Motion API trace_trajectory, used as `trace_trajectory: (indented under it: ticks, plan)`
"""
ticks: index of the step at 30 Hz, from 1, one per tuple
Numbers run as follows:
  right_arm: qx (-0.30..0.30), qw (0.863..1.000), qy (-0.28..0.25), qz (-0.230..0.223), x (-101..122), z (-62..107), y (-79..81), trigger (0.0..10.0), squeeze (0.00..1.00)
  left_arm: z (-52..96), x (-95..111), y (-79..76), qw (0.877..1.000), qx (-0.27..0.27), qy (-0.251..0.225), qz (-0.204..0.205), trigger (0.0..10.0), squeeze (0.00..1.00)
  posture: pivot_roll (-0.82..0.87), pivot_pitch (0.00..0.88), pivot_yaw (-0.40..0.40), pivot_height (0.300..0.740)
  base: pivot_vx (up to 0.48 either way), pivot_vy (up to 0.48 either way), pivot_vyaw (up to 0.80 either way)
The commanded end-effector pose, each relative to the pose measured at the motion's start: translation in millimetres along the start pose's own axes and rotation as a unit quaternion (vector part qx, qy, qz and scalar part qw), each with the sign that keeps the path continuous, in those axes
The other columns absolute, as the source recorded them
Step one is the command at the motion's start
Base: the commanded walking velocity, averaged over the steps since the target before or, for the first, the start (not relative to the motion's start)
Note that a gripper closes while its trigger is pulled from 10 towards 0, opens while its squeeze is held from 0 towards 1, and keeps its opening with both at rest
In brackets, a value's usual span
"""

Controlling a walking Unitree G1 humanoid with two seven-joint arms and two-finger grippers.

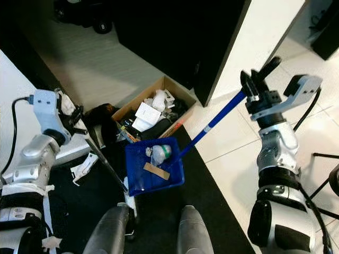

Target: Sweep floor

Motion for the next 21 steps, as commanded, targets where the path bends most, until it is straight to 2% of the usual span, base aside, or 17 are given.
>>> trace_trajectory:
  ticks: [1, 5, 8, 13, 14, 17, 21]
  plan:
    - [-0.01, 1.0, -0.016, -0.011, 8, -3.7, -4.4, 10.0, 0.0, 2.5, -1, -0.3, 1.0, 0.006, -0.011, 0.011, 10.0, 0.0, 0.0, 0.04, 0.001, 0.74, 0.0, 0.0, 0.0]
    - [-0.038, 0.999, -0.015, 0.009, 15, -12.9, -9.7, 10.0, 0.0, 4.4, -2, 1.2, 1.0, 0.021, -0.017, 0.008, 10.0, 0.0, 0.0, 0.039, -0.002, 0.74, 0.0, 0.0, 0.0]
    - [-0.049, 0.999, -0.021, 0.009, 16, -16.6, -9.0, 10.0, 0.0, 4.6, -2, 0.4, 0.999, 0.024, -0.021, 0.007, 10.0, 0.0, 0.01, 0.036, -0.003, 0.74, 0.0, 0.0, 0.0]
    - [-0.128, 0.991, -0.012, 0.03, 10, -20.9, -12.8, 10.0, 0.0, 4.4, -4, -5.7, 0.999, 0.019, -0.027, -0.003, 10.0, 0.0, 0.01, 0.032, -0.002, 0.74, 0.0, 0.0, 0.0]
    - [-0.128, 0.991, -0.012, 0.03, 10, -20.9, -12.8, 10.0, 0.0, 4.4, -4, -5.7, 0.999, 0.019, -0.027, -0.003, 10.0, 0.0, 0.01, 0.032, -0.002, 0.74, 0.0, 0.0, 0.0]
    - [-0.173, 0.984, -0.013, 0.042, 7, -25.7, -10.9, 10.0, 0.0, 3.1, -4, -6.4, 0.999, 0.022, -0.03, -0.009, 10.0, 0.0, 0.01, 0.026, -0.003, 0.74, 0.0, 0.0, 0.0]
    - [-0.189, 0.981, -0.029, 0.03, 5, -31.3, -3.7, 10.0, 0.0, 1.1, -1, -7.9, 0.999, 0.017, -0.036, -0.009, 10.0, 0.0, 0.01, 0.021, -0.001, 0.74, 0.0, 0.0, 0.0]
Point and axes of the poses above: a point about 5 cm out from each wrist's last joint towards the gripper, its own z axis pointing back from the gripper into the wrist, its own x axis along the axis of the wrist's last joint, y = z × x, the point moved 2 cm from there along -z, pointing out of the wrist towards the gripper, and after that the axes turned 8 degrees about z, right-handed, at the moved point
